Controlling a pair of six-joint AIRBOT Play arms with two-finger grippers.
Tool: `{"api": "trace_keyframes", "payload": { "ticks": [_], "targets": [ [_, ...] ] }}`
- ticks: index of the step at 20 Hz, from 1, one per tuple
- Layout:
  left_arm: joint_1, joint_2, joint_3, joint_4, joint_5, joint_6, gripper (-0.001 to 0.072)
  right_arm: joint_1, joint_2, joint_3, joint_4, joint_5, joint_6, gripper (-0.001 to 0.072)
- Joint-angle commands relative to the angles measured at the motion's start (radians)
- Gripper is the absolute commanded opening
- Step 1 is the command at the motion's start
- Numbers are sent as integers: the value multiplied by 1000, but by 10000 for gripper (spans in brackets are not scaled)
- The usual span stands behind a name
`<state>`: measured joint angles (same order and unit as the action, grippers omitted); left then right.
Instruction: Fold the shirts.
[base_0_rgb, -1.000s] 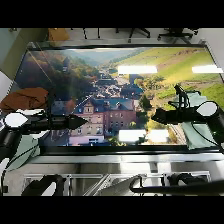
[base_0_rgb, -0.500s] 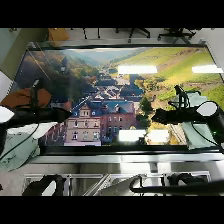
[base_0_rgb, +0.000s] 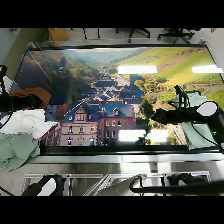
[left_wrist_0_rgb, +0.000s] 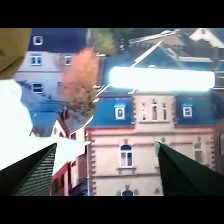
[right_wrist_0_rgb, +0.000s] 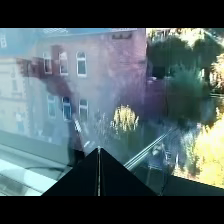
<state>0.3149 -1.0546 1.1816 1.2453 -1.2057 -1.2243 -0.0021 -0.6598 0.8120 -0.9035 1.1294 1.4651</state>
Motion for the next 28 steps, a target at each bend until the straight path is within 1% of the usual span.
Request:
{"api": "trace_keyframes", "payload": {
  "ticks": [1, 2, 3, 4, 5, 7, 8, 9, 12, 14, 17, 18, 20, 23, 27, 28],
  "targets": [
    [19, -65, 47, -82, -70, 3, 3, 1, 1, -1, 0, 0, 0, 21],
    [18, -68, 47, -173, -93, 30, 13, 1, 1, -1, 0, 0, 0, 20],
    [10, -68, 47, -231, -99, 29, 12, 1, 1, -1, 0, 0, 0, 21],
    [-2, -63, 47, -252, -93, 27, 12, 1, 1, -1, 0, 0, 0, 21],
    [-19, -56, 47, -240, -80, 26, 12, 1, 1, -1, 0, 0, 0, 20],
    [-43, -47, 47, -155, -41, 18, 21, 1, 1, -1, 0, 0, 0, 21],
    [-50, -48, 47, -103, -19, 18, 267, 1, 1, -1, 0, 0, 0, 21],
    [-55, -60, 47, -29, 19, 6, 680, 0, 1, -1, 0, 0, 0, 20],
    [-43, -138, 47, 130, 113, 5, 681, 0, 1, -1, 0, 0, 0, 20],
    [-24, -222, 47, 222, 261, 6, 681, 0, 1, -1, 0, 0, 0, 20],
    [5, -367, 50, 362, 555, 11, 681, 0, 1, -1, 0, 0, 0, 21],
    [16, -423, 71, 389, 584, 11, 681, 0, 1, -1, 0, 0, 0, 21],
    [41, -537, 134, 412, 562, 11, 681, 0, 1, -1, 0, -5, 0, 21],
    [72, -697, 235, 411, 439, 11, 681, 0, 0, -1, 0, -8, 0, 20],
    [60, -826, 308, 401, 383, 11, 678, 0, 1, -1, 0, -7, 0, 20],
    [52, -846, 326, 401, 380, 11, 610, 0, 0, -1, 0, -8, 0, 21]
  ]
}}
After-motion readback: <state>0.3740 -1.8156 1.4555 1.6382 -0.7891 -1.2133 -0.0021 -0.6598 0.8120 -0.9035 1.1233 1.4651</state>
